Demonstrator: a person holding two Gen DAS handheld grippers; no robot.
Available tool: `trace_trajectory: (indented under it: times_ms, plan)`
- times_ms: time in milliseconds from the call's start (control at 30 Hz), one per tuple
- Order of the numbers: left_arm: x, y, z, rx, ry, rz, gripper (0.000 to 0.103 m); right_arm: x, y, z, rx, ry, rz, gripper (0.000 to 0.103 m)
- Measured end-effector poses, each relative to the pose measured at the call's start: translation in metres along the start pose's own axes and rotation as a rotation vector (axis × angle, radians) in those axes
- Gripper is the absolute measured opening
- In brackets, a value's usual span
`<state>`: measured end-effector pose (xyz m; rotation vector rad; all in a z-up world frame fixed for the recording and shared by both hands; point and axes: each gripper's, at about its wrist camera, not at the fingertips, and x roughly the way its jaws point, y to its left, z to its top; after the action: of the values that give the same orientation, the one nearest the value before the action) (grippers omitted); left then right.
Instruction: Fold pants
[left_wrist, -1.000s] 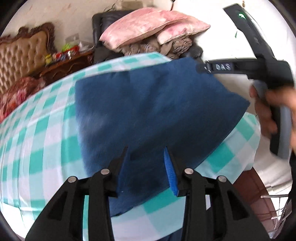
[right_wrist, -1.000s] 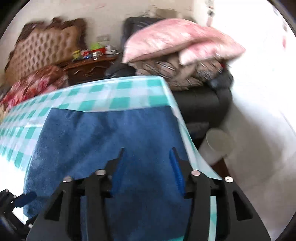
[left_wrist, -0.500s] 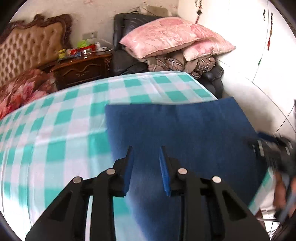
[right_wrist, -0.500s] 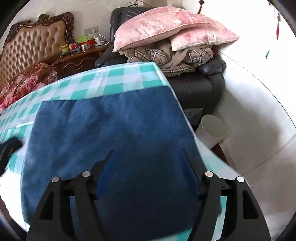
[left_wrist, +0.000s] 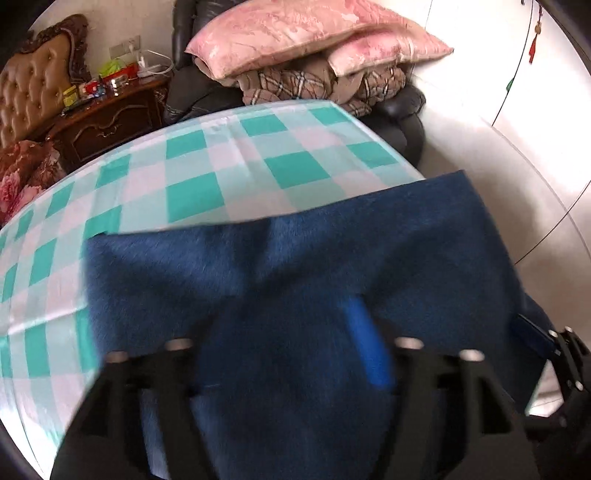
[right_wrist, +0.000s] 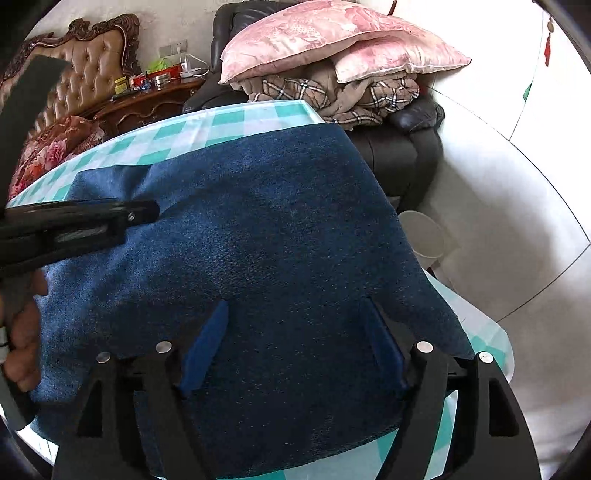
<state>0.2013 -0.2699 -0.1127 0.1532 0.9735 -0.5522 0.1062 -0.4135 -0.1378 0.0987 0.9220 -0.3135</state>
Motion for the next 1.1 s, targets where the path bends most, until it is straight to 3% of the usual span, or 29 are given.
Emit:
trace_trajectory:
  times_ms: [100,200,333,433,500,533,567,633,767,1100]
  plan:
    - [-0.027,0.003,-0.018,-0.049,-0.037,-0.025,0.093,-0.001,0.000,-0.001,-0.001,-0.002,-0.002,0.072]
    - [-0.053,0.005,-0.048,-0.110,-0.065,0.040,0.101,-0.001,-0.001,-0.002,-0.002,-0.004,0.002,0.072]
    - [-0.072,0.005,-0.079,-0.138,-0.081,0.067,0.101,0.000,-0.001,-0.003,-0.001,-0.011,-0.002,0.072]
    - [-0.077,0.004,-0.091,-0.090,-0.082,0.059,0.101,-0.001,0.001,-0.004,0.000,-0.014,-0.008,0.072]
    - [-0.080,0.003,-0.099,-0.061,-0.081,0.136,0.101,-0.001,0.000,-0.003,-0.002,-0.012,-0.009,0.072]
    - [-0.081,0.002,-0.103,-0.057,-0.083,0.131,0.101,-0.001,0.001,-0.003,-0.004,-0.011,-0.009,0.072]
    - [-0.082,0.002,-0.109,-0.056,-0.076,0.112,0.100,-0.002,0.001,-0.004,-0.007,-0.011,-0.011,0.072]
    - [-0.079,0.000,-0.116,-0.047,-0.057,0.160,0.083,-0.002,0.001,-0.003,-0.011,-0.011,-0.015,0.072]
    - [-0.082,-0.001,-0.127,-0.006,-0.074,0.204,0.072,-0.005,0.002,-0.004,-0.017,-0.008,-0.021,0.072]
    - [-0.100,0.020,-0.138,-0.038,-0.064,0.225,0.069,-0.027,-0.001,-0.015,0.004,0.006,-0.027,0.073]
